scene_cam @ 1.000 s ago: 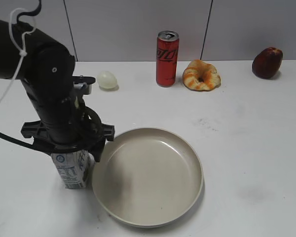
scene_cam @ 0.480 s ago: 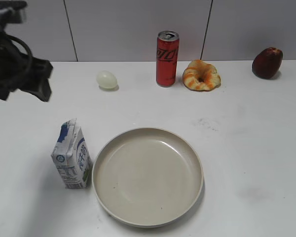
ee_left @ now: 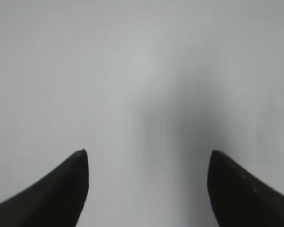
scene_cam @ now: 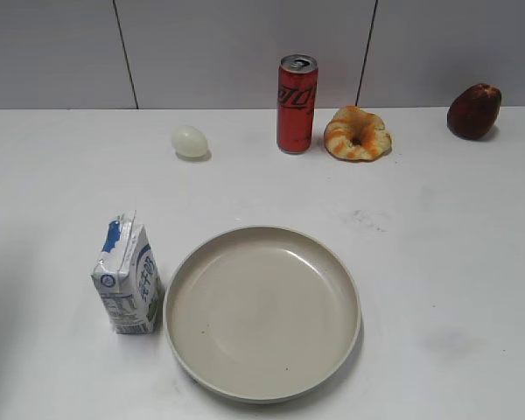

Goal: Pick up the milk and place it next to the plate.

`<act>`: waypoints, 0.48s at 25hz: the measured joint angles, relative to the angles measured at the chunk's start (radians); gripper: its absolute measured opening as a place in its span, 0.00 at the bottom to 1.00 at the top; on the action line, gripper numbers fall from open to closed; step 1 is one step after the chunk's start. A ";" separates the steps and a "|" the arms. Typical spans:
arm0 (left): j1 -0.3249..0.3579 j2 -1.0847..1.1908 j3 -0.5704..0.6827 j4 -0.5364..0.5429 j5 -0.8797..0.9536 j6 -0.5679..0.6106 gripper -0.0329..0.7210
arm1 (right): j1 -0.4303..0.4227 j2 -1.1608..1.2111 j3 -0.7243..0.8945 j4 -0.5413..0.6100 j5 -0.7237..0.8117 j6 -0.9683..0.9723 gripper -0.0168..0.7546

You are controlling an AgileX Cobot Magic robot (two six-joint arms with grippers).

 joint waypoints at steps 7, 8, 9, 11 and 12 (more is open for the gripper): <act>0.123 -0.093 0.005 -0.044 0.008 0.018 0.83 | 0.000 0.000 0.000 0.000 0.000 0.000 0.78; 0.123 -0.129 0.013 -0.051 0.006 0.017 0.83 | 0.000 0.000 0.000 0.000 0.000 0.000 0.78; 0.123 -0.164 0.030 -0.061 0.006 0.017 0.83 | 0.000 0.000 0.000 0.000 0.000 0.000 0.78; 0.123 -0.260 0.078 -0.077 0.007 0.019 0.83 | 0.000 0.000 0.000 0.000 0.000 0.000 0.78; 0.123 -0.310 0.109 -0.080 0.008 0.020 0.82 | 0.000 0.000 0.000 0.000 0.000 0.000 0.78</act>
